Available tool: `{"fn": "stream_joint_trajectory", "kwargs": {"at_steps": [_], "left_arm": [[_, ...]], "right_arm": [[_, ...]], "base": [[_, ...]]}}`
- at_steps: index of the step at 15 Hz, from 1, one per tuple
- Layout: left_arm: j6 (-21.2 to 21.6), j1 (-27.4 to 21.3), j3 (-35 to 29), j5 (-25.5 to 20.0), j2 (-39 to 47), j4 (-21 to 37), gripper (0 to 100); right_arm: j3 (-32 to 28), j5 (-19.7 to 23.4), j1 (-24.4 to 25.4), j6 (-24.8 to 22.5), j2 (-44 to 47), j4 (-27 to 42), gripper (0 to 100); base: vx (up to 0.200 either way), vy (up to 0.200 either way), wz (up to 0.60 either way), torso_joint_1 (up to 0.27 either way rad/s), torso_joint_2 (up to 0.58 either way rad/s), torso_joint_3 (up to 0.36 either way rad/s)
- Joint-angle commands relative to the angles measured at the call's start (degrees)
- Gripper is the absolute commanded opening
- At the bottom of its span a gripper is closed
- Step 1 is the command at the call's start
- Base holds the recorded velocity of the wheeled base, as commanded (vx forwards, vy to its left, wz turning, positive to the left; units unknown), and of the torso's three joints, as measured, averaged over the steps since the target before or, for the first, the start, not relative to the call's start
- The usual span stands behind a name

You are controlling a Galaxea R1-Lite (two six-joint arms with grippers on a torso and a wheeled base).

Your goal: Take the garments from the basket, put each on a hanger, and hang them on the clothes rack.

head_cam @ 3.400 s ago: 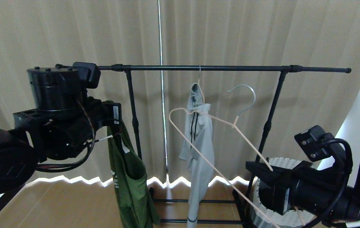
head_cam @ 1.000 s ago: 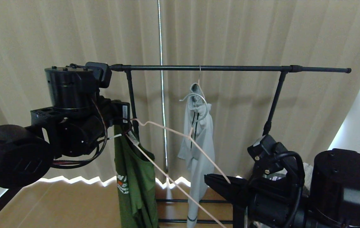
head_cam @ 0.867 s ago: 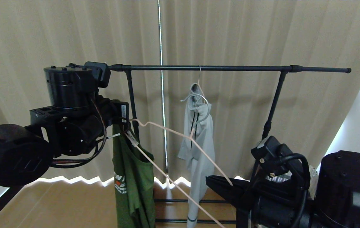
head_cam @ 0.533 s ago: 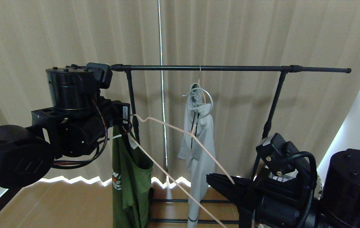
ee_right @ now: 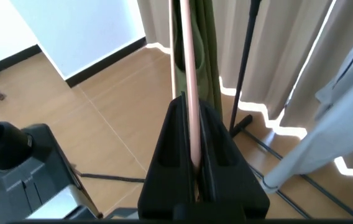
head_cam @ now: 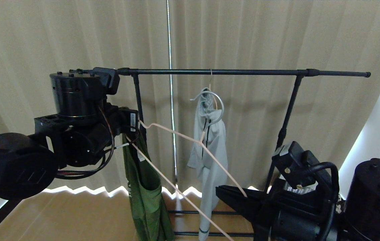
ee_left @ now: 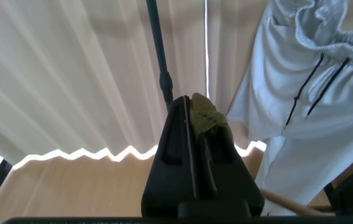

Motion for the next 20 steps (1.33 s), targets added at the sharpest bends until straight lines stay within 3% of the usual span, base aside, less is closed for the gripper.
{"fn": "stream_joint_trajectory", "kwargs": {"at_steps": [1, 6, 15, 20], "left_arm": [[0.0, -0.1, 0.4, 0.0, 0.0, 0.0, 0], [0.2, -0.1, 0.0, 0.0, -0.4, 0.0, 0], [0.4, -0.3, 3.2, 0.0, -1.9, 0.0, 0], [-0.1, -4.3, 3.7, 0.3, -2.8, -0.1, 0]], "right_arm": [[-0.7, -0.1, -0.1, 0.0, 1.3, -0.1, 0], [-1.7, -0.5, -1.8, -0.3, 5.6, -0.3, 0], [-4.3, -0.7, -3.7, -0.3, 5.4, -0.3, 0], [-8.4, -0.7, -4.5, -0.3, 10.0, -0.3, 0]], "base": [[0.0, 0.0, 0.0, 0.0, 0.0, 0.0], [0.0, 0.0, 0.0, 0.0, 0.0, 0.0], [0.0, 0.0, 0.0, 0.0, 0.0, 0.0], [0.0, 0.0, 0.0, 0.0, 0.0, 0.0]]}}
